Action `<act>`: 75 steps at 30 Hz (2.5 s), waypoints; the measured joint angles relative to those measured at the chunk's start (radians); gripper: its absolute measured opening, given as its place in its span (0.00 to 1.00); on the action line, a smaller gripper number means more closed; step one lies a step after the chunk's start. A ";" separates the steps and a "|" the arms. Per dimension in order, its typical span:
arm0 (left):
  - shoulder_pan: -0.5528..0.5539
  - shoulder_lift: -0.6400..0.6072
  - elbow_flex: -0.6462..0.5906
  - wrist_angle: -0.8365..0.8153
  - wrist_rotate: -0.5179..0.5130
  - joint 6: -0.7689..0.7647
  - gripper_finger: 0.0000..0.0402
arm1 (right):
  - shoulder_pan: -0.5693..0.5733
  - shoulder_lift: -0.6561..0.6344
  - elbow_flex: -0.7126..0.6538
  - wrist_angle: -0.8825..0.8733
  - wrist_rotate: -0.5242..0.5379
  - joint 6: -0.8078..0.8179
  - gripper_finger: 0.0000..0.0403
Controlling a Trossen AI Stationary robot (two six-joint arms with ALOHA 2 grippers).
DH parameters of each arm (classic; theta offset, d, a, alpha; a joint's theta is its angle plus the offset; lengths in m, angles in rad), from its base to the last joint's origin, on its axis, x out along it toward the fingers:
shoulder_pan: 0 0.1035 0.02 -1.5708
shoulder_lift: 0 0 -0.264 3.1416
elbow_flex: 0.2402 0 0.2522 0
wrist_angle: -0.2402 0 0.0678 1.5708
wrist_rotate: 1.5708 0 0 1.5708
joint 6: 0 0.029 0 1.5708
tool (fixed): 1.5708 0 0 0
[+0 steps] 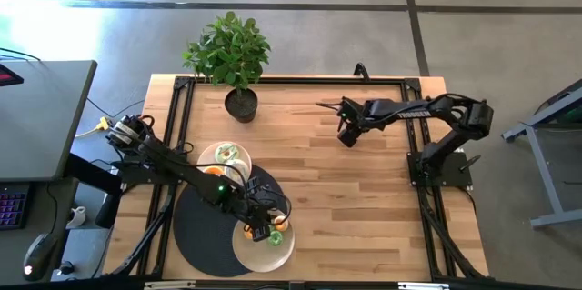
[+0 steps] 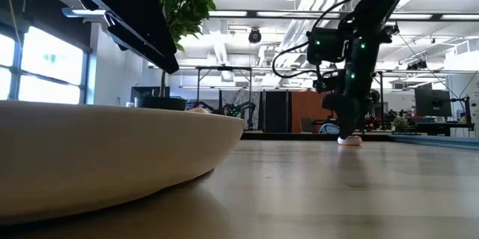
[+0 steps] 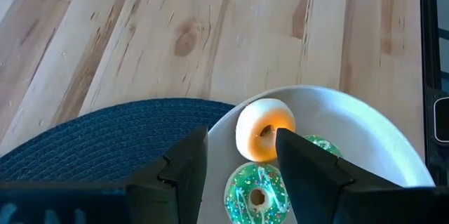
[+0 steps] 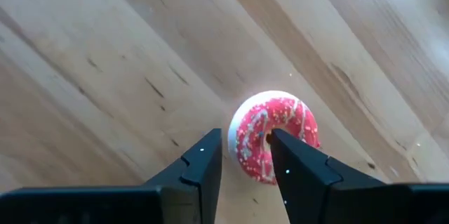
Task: Pick & Place donuts
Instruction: Put the small pink donut on the light brown plate, then return to Home Position
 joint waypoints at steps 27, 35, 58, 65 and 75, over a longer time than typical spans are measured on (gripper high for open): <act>0.000 -0.105 -0.001 -0.036 -0.105 0.049 0.42 | 0.460 0.001 0.153 0.284 -0.164 0.098 0.02; 0.000 -0.209 -0.001 -0.099 -0.192 0.054 0.42 | 0.772 0.016 0.196 0.727 -0.137 -0.020 0.02; 0.000 -0.265 0.000 -0.106 -0.233 0.130 0.42 | 0.837 0.570 0.632 0.775 -0.509 -0.018 0.05; 0.000 -0.265 0.000 -0.113 -0.233 0.138 0.42 | 0.824 0.587 0.650 0.724 -0.453 -0.037 0.18; 0.000 -0.265 0.000 -0.113 -0.235 0.148 0.42 | 0.802 0.537 0.648 0.634 -0.474 0.023 0.35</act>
